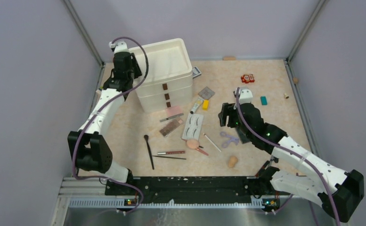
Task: Organize the makeup
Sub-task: Move the storage box to the center of the board, then open the drawer in the storage box.
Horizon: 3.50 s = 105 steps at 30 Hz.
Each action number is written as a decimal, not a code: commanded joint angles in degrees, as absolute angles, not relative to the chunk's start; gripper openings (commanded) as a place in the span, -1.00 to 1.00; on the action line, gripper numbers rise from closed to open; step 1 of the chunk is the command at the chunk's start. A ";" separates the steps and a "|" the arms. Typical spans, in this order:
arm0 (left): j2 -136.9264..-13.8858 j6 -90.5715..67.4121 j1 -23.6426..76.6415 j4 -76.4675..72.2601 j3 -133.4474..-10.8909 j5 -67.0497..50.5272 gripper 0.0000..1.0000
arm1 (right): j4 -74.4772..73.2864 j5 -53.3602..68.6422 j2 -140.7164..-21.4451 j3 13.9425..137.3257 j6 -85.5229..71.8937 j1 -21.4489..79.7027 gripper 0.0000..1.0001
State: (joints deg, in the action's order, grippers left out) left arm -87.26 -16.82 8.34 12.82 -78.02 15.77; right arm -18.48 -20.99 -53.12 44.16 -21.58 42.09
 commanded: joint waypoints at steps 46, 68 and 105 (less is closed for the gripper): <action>-57.66 -13.10 9.32 21.93 -62.58 14.78 0.89 | 14.03 -5.00 -109.54 91.93 -20.17 39.99 0.23; -48.95 -10.82 9.31 21.79 -54.76 15.27 0.84 | 10.03 7.85 -114.02 93.56 -22.66 40.76 0.22; -49.10 -10.37 9.34 22.98 -54.05 15.49 0.78 | 11.86 9.58 -113.36 94.21 -24.58 42.10 -1.00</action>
